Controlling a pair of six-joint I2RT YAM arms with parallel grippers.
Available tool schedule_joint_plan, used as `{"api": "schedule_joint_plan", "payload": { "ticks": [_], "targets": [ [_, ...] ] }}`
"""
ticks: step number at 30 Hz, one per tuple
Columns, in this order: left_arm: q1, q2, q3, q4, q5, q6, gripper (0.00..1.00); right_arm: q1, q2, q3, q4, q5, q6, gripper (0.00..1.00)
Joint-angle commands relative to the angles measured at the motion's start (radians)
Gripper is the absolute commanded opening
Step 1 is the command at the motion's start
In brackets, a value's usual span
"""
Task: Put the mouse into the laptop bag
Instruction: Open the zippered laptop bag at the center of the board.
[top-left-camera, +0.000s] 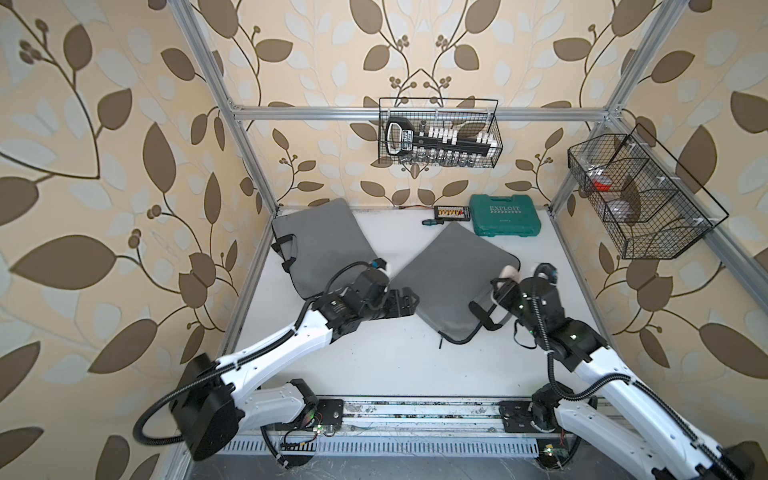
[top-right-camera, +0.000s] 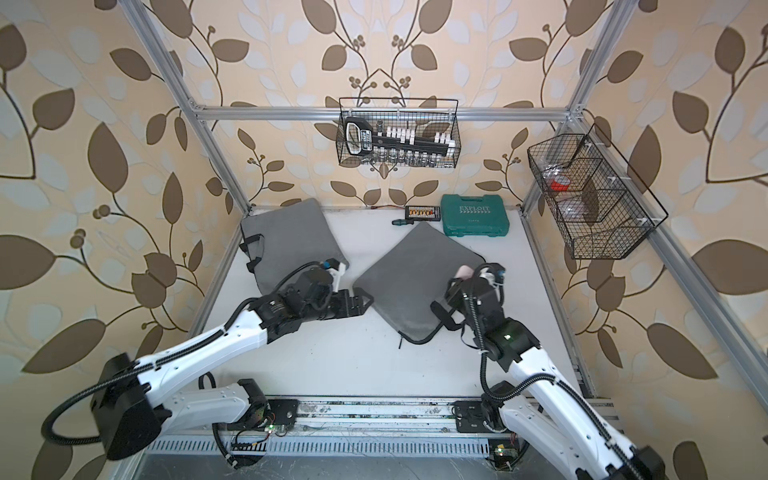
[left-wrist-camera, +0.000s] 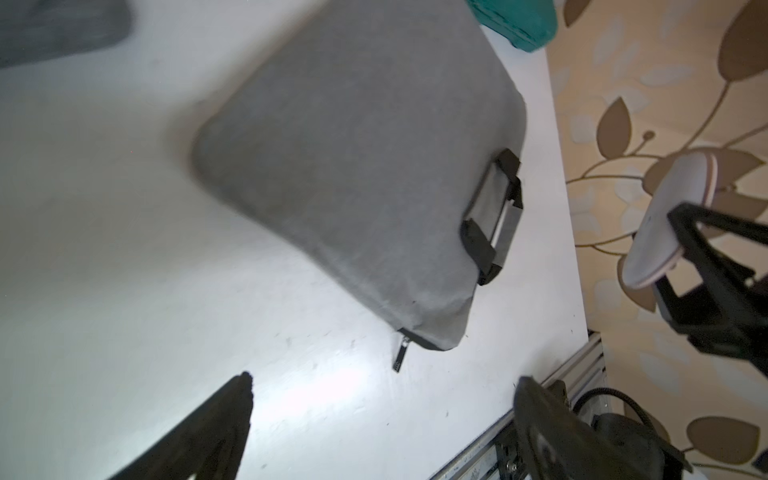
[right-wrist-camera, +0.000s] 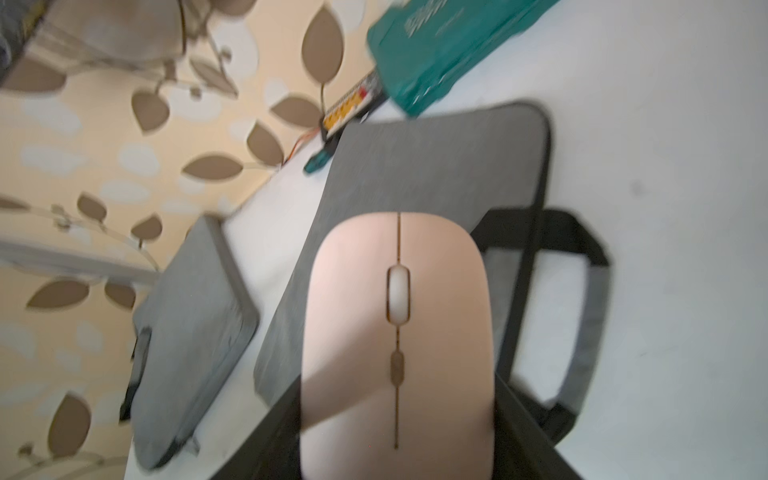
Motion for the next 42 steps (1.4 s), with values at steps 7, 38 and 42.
{"api": "schedule_joint_plan", "payload": {
  "ticks": [7,38,42],
  "targets": [
    [-0.174,0.602,0.591,-0.081,-0.208,0.235,0.93,-0.715,0.247,-0.074,0.097,-0.561,-0.257,0.54],
    [-0.224,1.004,1.308,-0.395,-0.457,0.215,0.00,-0.700,0.351,-0.125,0.275,-0.787,-0.229,0.55],
    [-0.224,0.952,1.306,-0.397,-0.428,0.203,0.00,-0.628,0.411,-0.110,0.325,-0.746,-0.195,0.55]
  ]
}}
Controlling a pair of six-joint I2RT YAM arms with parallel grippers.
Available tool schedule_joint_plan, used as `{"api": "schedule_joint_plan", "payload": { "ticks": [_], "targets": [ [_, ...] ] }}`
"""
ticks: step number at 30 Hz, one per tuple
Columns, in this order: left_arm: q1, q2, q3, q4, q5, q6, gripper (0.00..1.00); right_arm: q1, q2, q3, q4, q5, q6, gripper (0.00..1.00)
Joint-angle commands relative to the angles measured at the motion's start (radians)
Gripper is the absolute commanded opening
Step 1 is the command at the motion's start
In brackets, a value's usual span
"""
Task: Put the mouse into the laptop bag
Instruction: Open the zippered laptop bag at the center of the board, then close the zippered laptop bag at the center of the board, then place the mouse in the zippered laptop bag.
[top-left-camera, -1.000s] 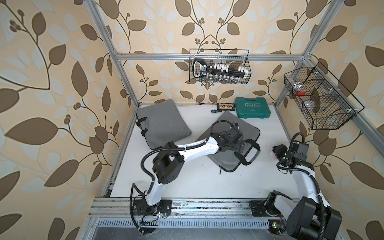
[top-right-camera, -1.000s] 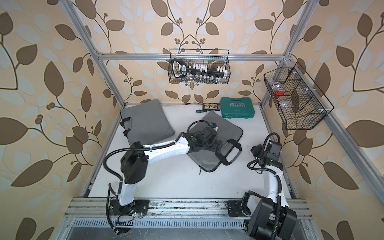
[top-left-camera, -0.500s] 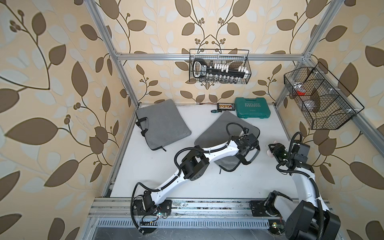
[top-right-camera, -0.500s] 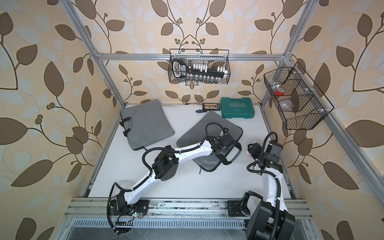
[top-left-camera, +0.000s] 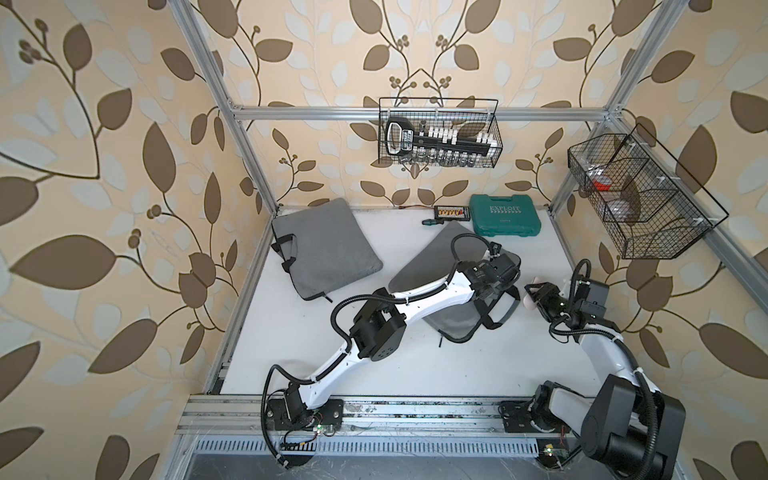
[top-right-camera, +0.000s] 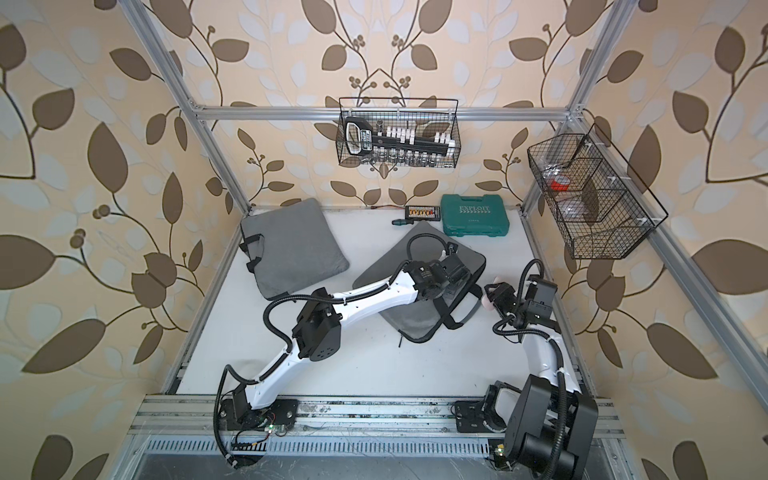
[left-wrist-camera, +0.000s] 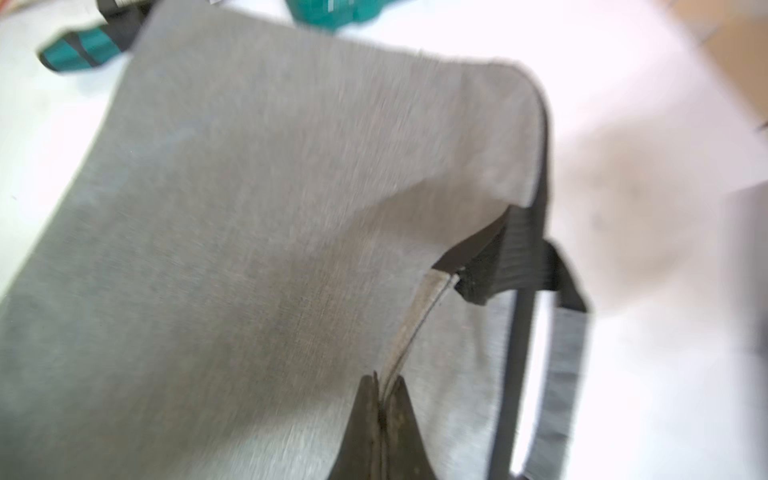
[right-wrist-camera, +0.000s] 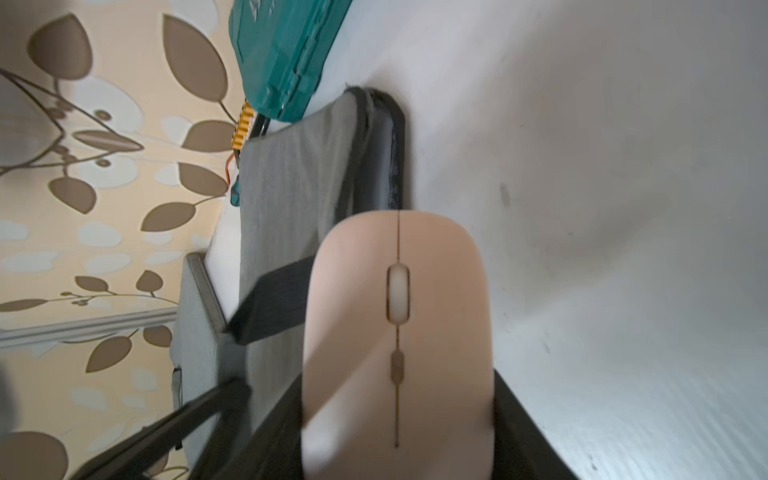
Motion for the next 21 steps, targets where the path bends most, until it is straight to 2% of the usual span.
{"api": "schedule_joint_plan", "payload": {
  "ticks": [1,4,9,18,21],
  "targets": [
    [0.008,-0.132,0.000,0.004,0.012,-0.037,0.00,0.050,0.035,0.019,0.084,0.029,0.037,0.55],
    [0.007,-0.169,-0.028,0.024,0.019,-0.047,0.00,0.101,0.092,0.044,0.123,0.086,0.065,0.55],
    [0.007,-0.184,-0.032,0.030,0.041,-0.050,0.00,0.195,0.267,0.146,0.169,0.140,0.087,0.55],
    [0.007,-0.184,-0.036,0.030,0.047,-0.044,0.00,0.265,0.464,0.262,0.222,0.133,0.115,0.58],
    [0.007,-0.189,-0.036,0.031,0.049,-0.042,0.00,0.279,0.506,0.276,0.244,0.122,0.127,0.64]
  ]
}}
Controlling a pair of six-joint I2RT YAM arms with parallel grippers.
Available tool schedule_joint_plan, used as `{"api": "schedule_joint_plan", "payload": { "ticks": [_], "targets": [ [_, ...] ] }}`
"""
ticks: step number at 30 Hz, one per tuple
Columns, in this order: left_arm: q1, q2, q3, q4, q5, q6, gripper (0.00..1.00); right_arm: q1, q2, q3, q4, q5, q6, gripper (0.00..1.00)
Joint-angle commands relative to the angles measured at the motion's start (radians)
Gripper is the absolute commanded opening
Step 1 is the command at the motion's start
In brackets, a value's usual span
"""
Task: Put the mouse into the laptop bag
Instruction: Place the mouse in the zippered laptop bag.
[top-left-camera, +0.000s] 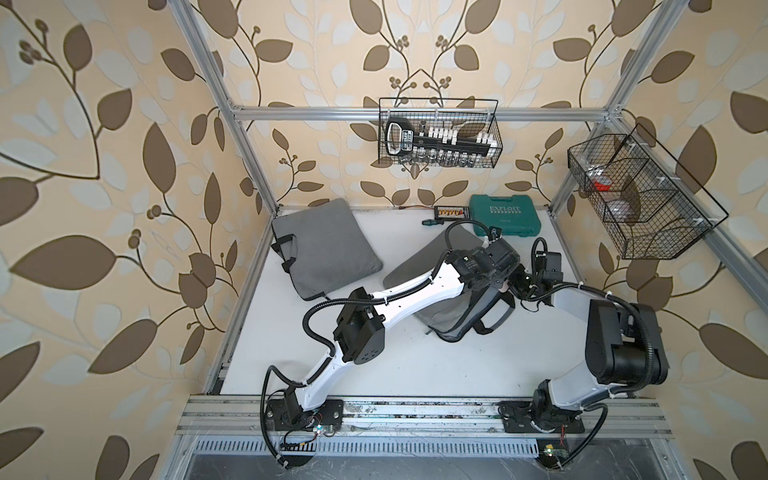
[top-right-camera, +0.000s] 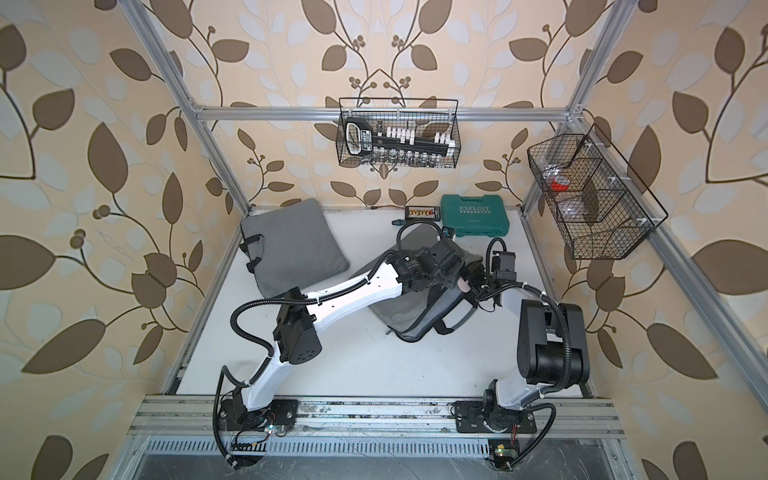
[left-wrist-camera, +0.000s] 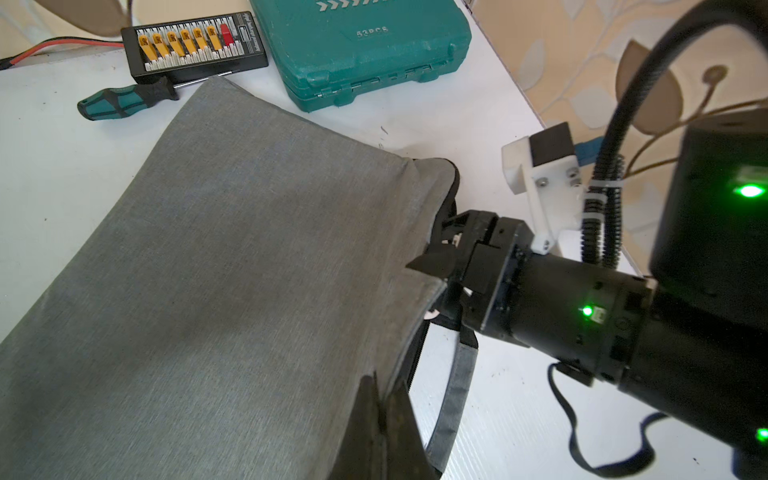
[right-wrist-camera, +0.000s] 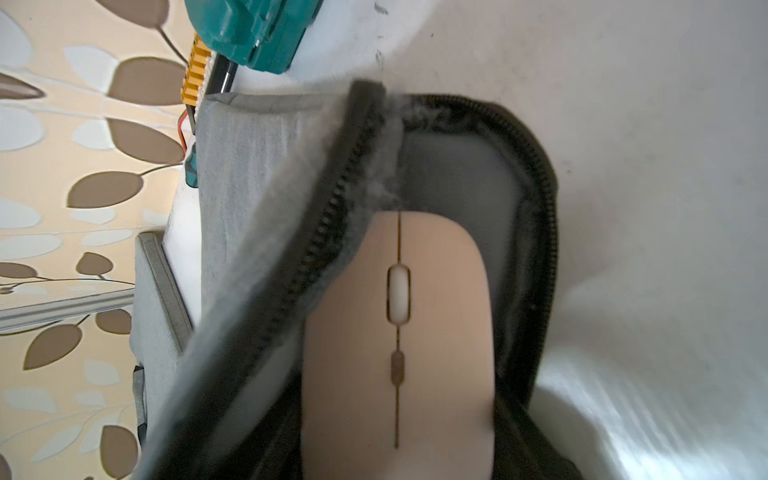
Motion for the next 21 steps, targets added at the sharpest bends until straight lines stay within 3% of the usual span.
{"api": "schedule_joint_plan", "payload": {
  "ticks": [1,4,5,9,12,16,21],
  "targets": [
    [0.007,-0.068,0.001,0.031,-0.008,-0.004,0.00,0.018,0.033,0.039,0.050,-0.011,0.021,0.68],
    [0.008,-0.073,-0.010,0.033,-0.005,-0.003,0.00,0.023,0.036,0.045,0.042,-0.001,0.019,0.84],
    [0.008,-0.076,-0.013,0.033,-0.006,-0.004,0.06,0.022,0.028,0.047,0.034,0.004,0.013,0.87],
    [0.007,-0.115,-0.069,0.047,-0.011,-0.012,0.53,0.023,-0.027,0.044,-0.019,0.045,-0.003,0.90],
    [0.008,-0.200,-0.159,0.061,-0.019,-0.033,0.69,-0.001,-0.109,0.000,-0.076,0.092,0.009,0.89],
    [0.007,-0.455,-0.468,0.154,-0.049,-0.093,0.85,-0.082,-0.270,-0.109,-0.134,0.113,0.055,0.88],
    [0.008,-0.981,-1.086,0.426,-0.143,-0.173,0.99,-0.098,-0.538,-0.169,-0.280,0.182,0.053,0.94]
  ]
}}
